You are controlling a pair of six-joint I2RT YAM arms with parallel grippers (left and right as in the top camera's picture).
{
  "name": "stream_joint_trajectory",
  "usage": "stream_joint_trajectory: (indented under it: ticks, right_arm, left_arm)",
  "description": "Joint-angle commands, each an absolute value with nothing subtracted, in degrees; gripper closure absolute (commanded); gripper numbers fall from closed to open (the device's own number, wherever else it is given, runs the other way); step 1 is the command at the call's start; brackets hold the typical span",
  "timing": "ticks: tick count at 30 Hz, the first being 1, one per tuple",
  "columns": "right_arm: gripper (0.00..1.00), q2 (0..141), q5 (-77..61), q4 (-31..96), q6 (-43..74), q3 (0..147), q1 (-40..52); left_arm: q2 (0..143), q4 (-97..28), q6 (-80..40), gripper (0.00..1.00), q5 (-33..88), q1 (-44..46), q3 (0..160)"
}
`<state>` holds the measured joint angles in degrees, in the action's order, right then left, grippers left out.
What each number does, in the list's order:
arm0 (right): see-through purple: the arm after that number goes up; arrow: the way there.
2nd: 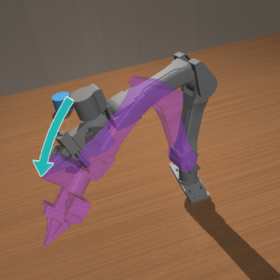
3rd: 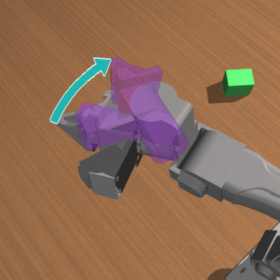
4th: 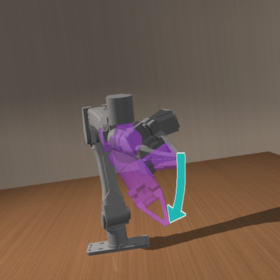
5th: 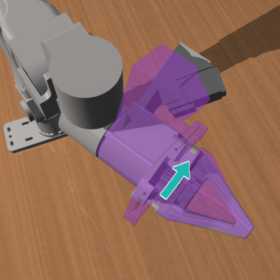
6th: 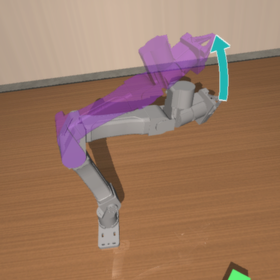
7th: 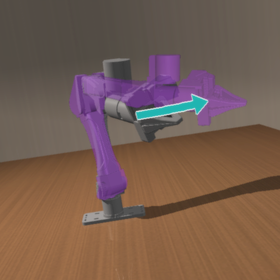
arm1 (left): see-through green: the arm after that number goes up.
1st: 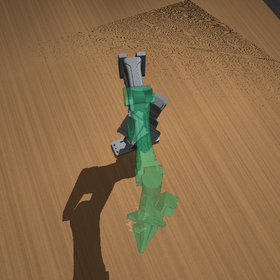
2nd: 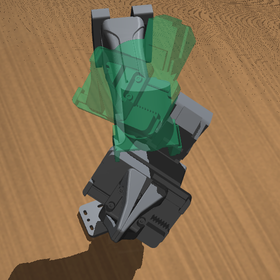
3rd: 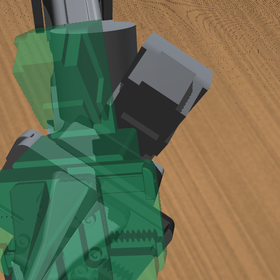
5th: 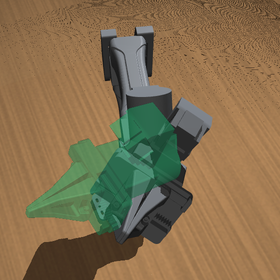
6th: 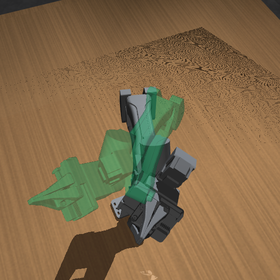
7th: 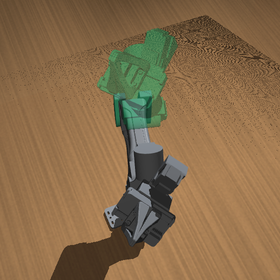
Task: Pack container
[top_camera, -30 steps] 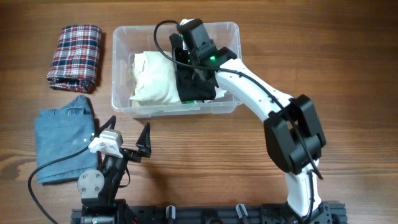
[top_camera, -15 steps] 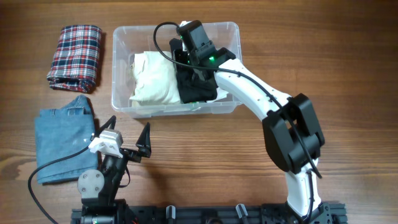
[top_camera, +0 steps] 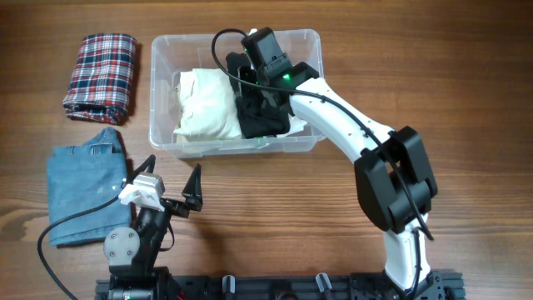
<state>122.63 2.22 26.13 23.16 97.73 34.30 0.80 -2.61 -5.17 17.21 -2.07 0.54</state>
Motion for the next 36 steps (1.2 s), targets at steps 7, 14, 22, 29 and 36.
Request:
stream_joint_trajectory:
  ticks: [7,14,22,29,36]
  right_arm:
    - [0.95,122.50,3.44,27.07,23.99,96.90,34.06]
    - [0.79,109.84,7.40,28.27,24.18,96.90,31.18]
    - [0.27,96.64,17.82,36.05,23.99,96.90,22.76]
    - [0.05,95.96,21.39,47.11,28.99,96.88,7.57]
    - [0.00,99.20,16.82,54.92,39.77,96.79,-8.40]
  left_arm:
    - [0.38,-2.83,-4.49,0.00,16.88,-2.52,0.32]
    - [0.38,-2.83,-4.49,0.00,16.88,-2.52,0.32]
    - [0.38,-2.83,-4.49,0.00,16.88,-2.52,0.32]
    - [0.38,-2.83,-4.49,0.00,16.88,-2.52,0.32]
    - [0.38,-2.83,-4.49,0.00,16.88,-2.52,0.32]
